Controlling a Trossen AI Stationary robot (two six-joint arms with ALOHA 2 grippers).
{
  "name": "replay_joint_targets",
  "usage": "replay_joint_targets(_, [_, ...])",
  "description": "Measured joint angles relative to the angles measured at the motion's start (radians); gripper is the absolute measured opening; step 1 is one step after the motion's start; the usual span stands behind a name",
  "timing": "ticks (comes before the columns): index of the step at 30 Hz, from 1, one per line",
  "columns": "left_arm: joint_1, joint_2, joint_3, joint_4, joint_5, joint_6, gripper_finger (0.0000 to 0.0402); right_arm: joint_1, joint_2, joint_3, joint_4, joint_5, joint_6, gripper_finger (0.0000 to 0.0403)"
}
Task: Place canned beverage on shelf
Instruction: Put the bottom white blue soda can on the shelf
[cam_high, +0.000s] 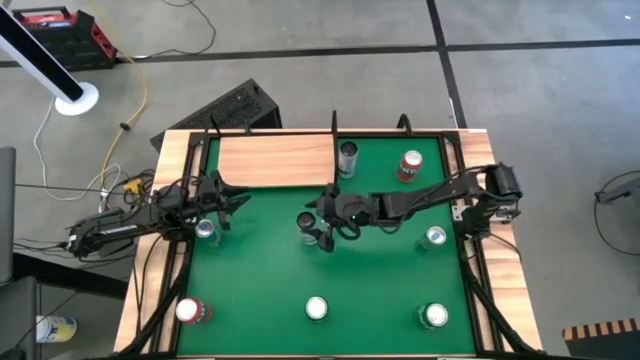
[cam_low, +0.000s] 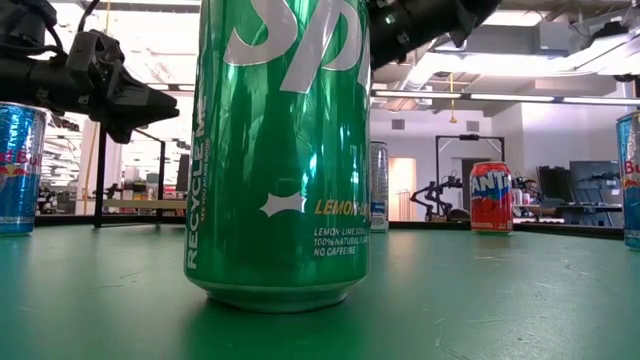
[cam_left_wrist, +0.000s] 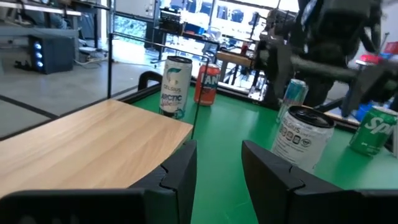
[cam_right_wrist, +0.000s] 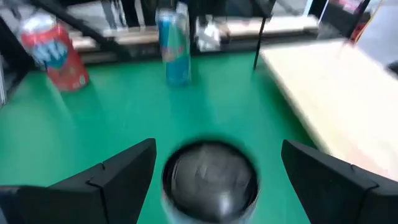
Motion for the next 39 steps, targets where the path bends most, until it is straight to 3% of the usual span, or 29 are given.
replay_joint_targets(26, [0.0,0.0,0.0,-0.021,-0.023,0.063,0.0113,0.005,0.012,-0.025,-0.01,0.006,0.013,0.0366])
replay_joint_targets(39, [0.0,0.0,0.0,-0.028,-0.023,0.067,0.0113,-0.019,0.012,-0.024,-0.002,-0.022,0.017,0.0267])
